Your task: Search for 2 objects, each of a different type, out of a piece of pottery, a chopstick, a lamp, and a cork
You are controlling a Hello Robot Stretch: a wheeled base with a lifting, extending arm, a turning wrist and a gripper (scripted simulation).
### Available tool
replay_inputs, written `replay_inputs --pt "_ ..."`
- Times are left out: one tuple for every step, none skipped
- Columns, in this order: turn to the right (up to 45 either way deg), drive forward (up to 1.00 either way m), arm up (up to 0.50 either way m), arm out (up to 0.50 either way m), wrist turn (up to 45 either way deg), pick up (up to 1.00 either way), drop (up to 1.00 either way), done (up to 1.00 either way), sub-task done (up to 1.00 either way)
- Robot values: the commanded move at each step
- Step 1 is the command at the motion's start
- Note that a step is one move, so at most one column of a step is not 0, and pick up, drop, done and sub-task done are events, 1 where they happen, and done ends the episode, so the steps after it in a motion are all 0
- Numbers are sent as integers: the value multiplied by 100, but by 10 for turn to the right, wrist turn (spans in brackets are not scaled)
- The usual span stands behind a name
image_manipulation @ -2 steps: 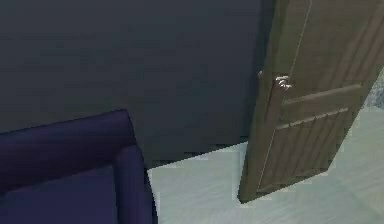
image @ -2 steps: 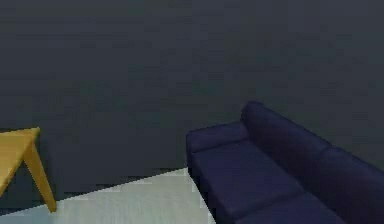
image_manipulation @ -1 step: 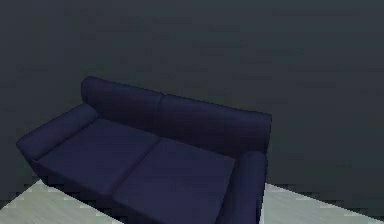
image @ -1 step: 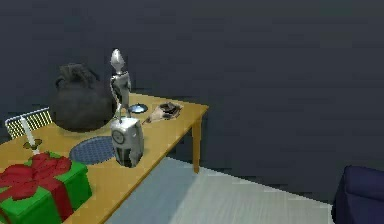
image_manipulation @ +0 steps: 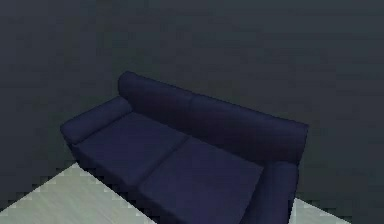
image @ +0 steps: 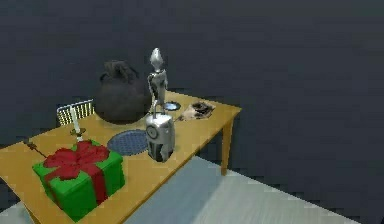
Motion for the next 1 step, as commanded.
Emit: replay_inputs --pt "0 15 0 0 0 0 0 0 0"
